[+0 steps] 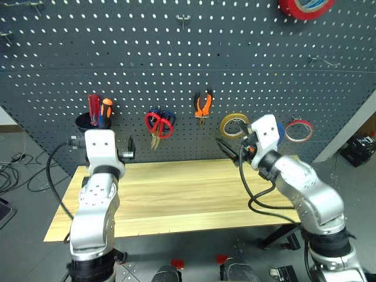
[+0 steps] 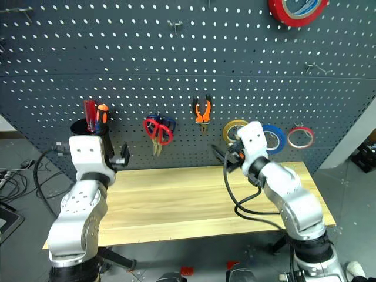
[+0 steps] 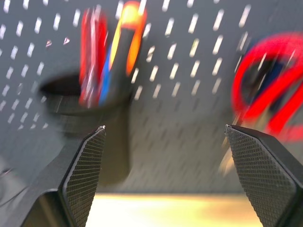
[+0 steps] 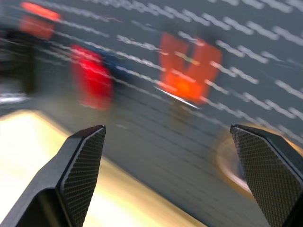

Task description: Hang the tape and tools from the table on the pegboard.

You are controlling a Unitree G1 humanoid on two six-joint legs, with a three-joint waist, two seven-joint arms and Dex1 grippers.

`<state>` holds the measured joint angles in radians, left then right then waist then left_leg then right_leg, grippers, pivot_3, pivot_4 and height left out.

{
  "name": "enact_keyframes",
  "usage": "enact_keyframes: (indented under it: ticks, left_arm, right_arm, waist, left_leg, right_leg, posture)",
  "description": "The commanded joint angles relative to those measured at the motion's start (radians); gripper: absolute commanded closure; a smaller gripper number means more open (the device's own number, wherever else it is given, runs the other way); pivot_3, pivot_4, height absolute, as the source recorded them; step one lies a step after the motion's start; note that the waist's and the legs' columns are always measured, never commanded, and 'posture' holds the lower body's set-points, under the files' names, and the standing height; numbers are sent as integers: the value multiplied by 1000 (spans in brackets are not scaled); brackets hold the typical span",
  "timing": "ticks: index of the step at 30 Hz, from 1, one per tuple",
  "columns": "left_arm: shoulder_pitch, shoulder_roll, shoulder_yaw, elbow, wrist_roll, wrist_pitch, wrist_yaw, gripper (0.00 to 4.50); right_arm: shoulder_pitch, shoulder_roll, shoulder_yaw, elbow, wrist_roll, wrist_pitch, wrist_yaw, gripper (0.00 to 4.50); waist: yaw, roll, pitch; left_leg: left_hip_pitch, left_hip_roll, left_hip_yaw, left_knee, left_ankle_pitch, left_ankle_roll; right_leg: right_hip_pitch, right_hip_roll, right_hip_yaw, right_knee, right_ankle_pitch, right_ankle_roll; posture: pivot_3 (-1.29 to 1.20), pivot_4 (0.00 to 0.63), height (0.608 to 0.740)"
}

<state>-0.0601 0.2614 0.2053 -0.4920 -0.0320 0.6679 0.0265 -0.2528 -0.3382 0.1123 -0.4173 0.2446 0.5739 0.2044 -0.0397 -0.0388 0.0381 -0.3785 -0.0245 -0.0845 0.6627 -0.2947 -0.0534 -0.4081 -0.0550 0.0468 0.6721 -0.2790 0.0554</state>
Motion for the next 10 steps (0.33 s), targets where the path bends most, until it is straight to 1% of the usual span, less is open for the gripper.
enact_keyframes:
  ticks: [1, 3, 4, 5, 8, 10]
  left_arm:
    - [88, 1, 17, 59, 4, -175, -40, 240]
    - [133, -4, 23, 102, -2, -246, -53, 240]
    - [149, -11, 28, 121, -9, -270, -56, 240]
    - [161, -20, 38, 139, -16, -293, -53, 240]
    - [185, -41, 53, 177, -40, -326, -64, 240]
    - [211, -43, 53, 196, -39, -373, -79, 240]
  right_arm:
    - [84, 17, -46, 84, -56, -239, 14, 0]
    - [138, 27, -69, 147, -43, -315, 46, 0]
    - [161, 29, -81, 184, -40, -351, 58, 0]
    - [184, 31, -92, 223, -33, -384, 77, 0]
    - [221, 46, -124, 321, -12, -432, 108, 0]
    - [230, 57, -142, 414, -23, -463, 101, 0]
  waist:
    - [10, 2, -4]
    - [14, 6, -6]
    - [18, 6, -7]
    - [22, 6, -7]
    - [38, 7, -9]
    - [40, 8, -10]
  left_leg:
    - [2, 0, 1, 0, 0, 1]
    - [7, 1, 3, 0, -3, 4]
    - [14, 1, 3, -2, -5, 8]
    - [18, 2, 3, -1, -7, 10]
    - [20, 1, 3, 0, -8, 11]
    - [23, 1, 3, 0, -8, 11]
  right_leg:
    - [2, 0, 0, -1, 0, 0]
    - [7, 0, 0, -3, 0, 0]
    - [18, 1, 0, -10, 0, 1]
    - [23, 1, -1, -11, -1, 1]
    - [27, 1, -1, -12, -1, 2]
    - [30, 1, -1, -13, -1, 2]
  posture:
    - [20, 0, 740]
    - [22, 0, 740]
    - [27, 0, 740]
    - [30, 0, 740]
    - [39, 0, 740]
    - [47, 0, 740]
